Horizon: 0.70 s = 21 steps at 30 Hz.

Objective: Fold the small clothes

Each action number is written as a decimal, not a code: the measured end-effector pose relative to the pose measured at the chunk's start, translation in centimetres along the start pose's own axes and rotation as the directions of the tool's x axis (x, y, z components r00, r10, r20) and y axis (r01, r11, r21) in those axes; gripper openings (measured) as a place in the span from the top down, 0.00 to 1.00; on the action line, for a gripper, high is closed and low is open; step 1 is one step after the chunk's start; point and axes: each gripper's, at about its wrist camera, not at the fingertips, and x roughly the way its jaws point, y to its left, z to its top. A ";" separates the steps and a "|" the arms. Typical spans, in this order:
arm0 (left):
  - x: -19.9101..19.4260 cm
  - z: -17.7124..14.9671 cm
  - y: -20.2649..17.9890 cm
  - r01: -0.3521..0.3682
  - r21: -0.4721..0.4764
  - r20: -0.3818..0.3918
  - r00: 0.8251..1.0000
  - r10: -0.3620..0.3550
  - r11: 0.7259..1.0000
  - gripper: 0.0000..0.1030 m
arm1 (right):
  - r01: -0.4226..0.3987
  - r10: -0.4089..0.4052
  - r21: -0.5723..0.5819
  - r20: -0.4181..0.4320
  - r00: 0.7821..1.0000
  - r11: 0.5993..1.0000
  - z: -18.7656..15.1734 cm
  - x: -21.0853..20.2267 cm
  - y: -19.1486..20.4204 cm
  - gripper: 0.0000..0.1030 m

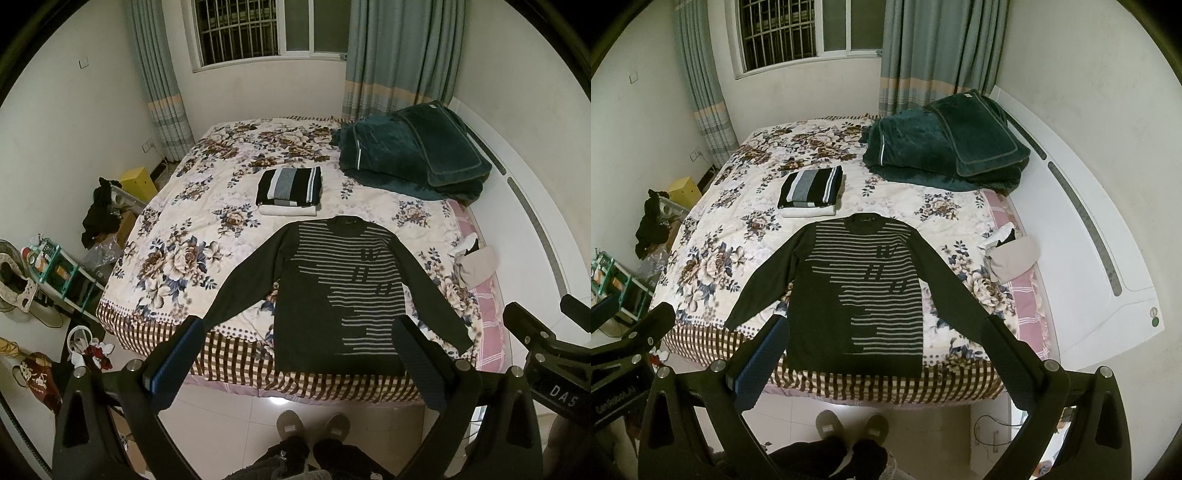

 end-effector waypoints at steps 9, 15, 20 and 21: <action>0.0 0.1 -0.3 0.002 0.001 0.000 1.000 -0.002 1.000 0.00 | 0.001 -0.001 0.001 0.001 1.000 1.000 0.3 -0.1 0.2 0.00; 0.0 0.1 -0.3 0.003 0.000 -0.001 1.000 -0.003 1.000 0.00 | 0.001 -0.001 0.002 0.000 1.000 1.000 0.3 0.0 -0.1 0.00; 0.5 0.2 -1.0 0.002 -0.004 0.002 1.000 -0.002 1.000 0.00 | 0.000 0.000 0.024 -0.008 1.000 1.000 0.8 -0.1 0.3 0.00; 0.3 0.5 -1.2 -0.006 -0.003 0.010 1.000 0.006 1.000 0.00 | -0.007 0.007 0.041 -0.012 1.000 0.999 1.1 0.7 0.9 0.00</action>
